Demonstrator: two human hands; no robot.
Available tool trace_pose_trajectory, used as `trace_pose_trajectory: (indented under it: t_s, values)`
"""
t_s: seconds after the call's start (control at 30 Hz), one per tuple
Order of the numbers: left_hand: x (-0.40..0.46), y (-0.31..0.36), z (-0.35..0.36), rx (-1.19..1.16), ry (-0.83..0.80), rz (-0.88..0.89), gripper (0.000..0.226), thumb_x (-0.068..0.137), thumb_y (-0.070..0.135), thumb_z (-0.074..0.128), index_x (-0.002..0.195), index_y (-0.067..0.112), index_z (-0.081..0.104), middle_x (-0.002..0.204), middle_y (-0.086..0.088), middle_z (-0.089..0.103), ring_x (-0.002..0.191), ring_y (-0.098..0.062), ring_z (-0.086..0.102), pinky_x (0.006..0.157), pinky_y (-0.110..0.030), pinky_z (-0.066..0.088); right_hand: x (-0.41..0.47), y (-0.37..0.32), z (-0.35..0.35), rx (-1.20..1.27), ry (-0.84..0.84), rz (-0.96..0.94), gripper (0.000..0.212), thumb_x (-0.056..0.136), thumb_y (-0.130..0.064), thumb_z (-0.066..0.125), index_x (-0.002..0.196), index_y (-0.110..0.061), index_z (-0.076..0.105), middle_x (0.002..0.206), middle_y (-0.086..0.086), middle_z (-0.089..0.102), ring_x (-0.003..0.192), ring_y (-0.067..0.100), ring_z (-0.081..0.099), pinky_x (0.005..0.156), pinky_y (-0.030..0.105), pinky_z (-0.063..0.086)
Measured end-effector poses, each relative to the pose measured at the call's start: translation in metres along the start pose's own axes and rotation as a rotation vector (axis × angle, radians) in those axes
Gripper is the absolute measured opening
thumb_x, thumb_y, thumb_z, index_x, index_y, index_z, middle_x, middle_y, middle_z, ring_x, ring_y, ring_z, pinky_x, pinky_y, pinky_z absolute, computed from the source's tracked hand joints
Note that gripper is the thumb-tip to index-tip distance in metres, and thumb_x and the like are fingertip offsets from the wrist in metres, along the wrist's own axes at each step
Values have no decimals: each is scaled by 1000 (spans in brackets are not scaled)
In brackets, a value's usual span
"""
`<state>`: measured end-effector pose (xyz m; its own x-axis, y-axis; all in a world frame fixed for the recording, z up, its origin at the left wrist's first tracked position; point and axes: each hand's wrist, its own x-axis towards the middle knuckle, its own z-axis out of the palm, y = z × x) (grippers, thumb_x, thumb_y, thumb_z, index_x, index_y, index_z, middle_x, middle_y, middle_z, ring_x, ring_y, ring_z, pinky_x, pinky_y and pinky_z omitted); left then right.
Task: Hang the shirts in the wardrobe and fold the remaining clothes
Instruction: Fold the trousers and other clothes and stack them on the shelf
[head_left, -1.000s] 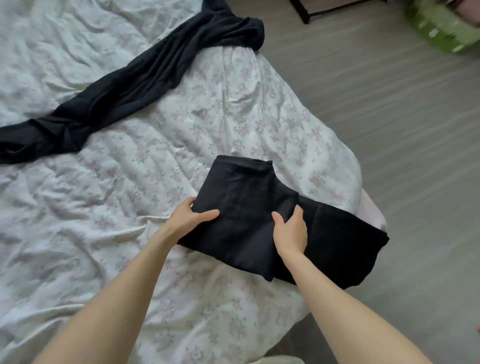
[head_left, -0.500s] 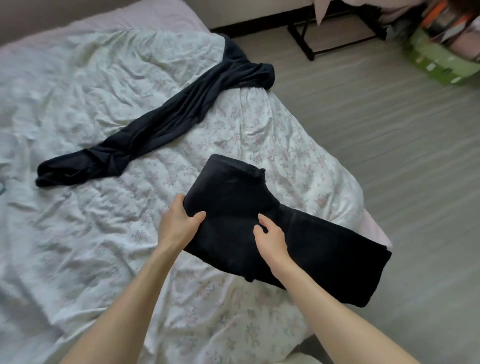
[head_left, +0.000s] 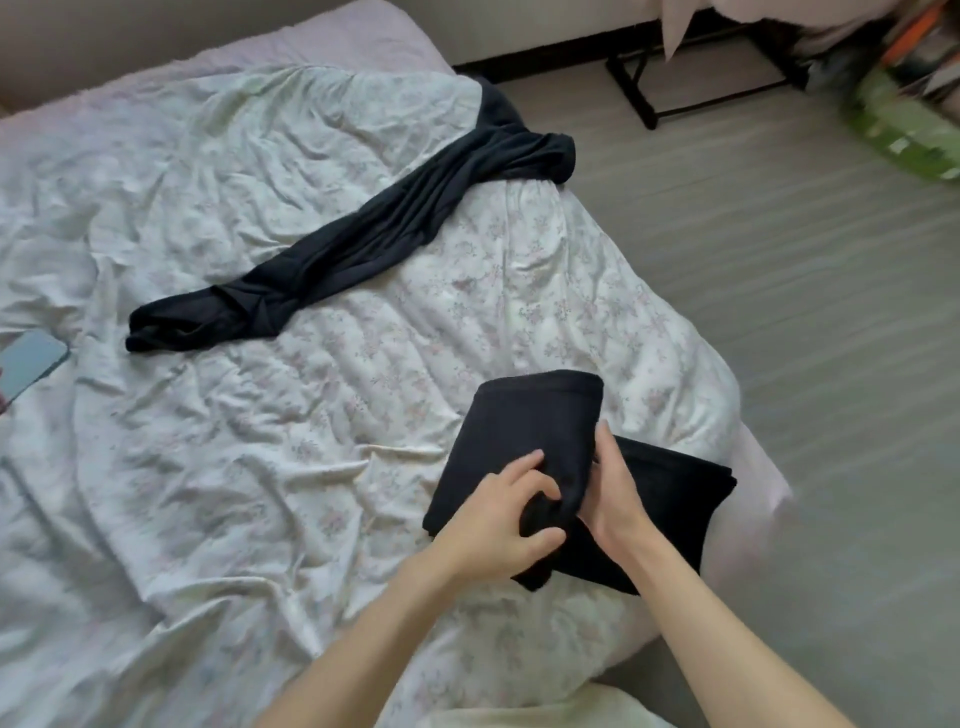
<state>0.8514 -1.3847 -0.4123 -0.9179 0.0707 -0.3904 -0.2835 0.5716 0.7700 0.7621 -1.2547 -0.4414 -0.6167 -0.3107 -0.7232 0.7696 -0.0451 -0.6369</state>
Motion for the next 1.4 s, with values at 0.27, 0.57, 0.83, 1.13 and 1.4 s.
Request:
trace_pose_trajectory:
  t_s: [0.27, 0.57, 0.83, 1.13, 1.4]
  values:
    - [46, -50, 28, -90, 307, -462, 56, 89, 31, 56, 139, 19, 35, 142, -1, 38, 130, -22, 35, 106, -41, 34, 7, 35, -62, -482, 398, -39, 62, 90, -16, 58, 144, -17, 28, 137, -1, 40, 121, 16, 44, 96, 26, 37]
    - [69, -77, 14, -577, 128, -611, 41, 71, 22, 78, 107, 17, 59, 99, -2, 71, 75, -14, 70, 55, -23, 53, 3, 55, -53, -730, 289, -97, 49, 97, -28, 43, 144, -20, 31, 146, -1, 25, 131, 17, 31, 108, 33, 32]
    - [23, -22, -62, 31, 514, -493, 38, 73, 30, 68, 102, 29, 44, 82, 12, 58, 76, -13, 58, 64, -35, 50, 13, 25, 22, -108, -150, 163, 54, 98, -48, 32, 146, -24, 27, 149, -3, 31, 125, 16, 42, 101, 35, 41]
    - [20, 21, -16, -5, 24, -123, 66, 74, 51, 53, 135, 27, 46, 116, 7, 48, 116, -9, 45, 101, -24, 34, 4, 5, -29, 142, -34, 55, 56, 92, -62, 23, 125, -26, 52, 110, 6, 67, 96, 21, 65, 83, 35, 49]
    - [74, -27, 55, -56, 178, -480, 73, 83, 40, 63, 144, 23, 26, 143, -3, 32, 130, -21, 33, 105, -37, 36, 3, 18, -123, -302, 282, -43, 47, 92, -24, 57, 135, -17, 41, 127, -2, 54, 112, 15, 54, 98, 34, 44]
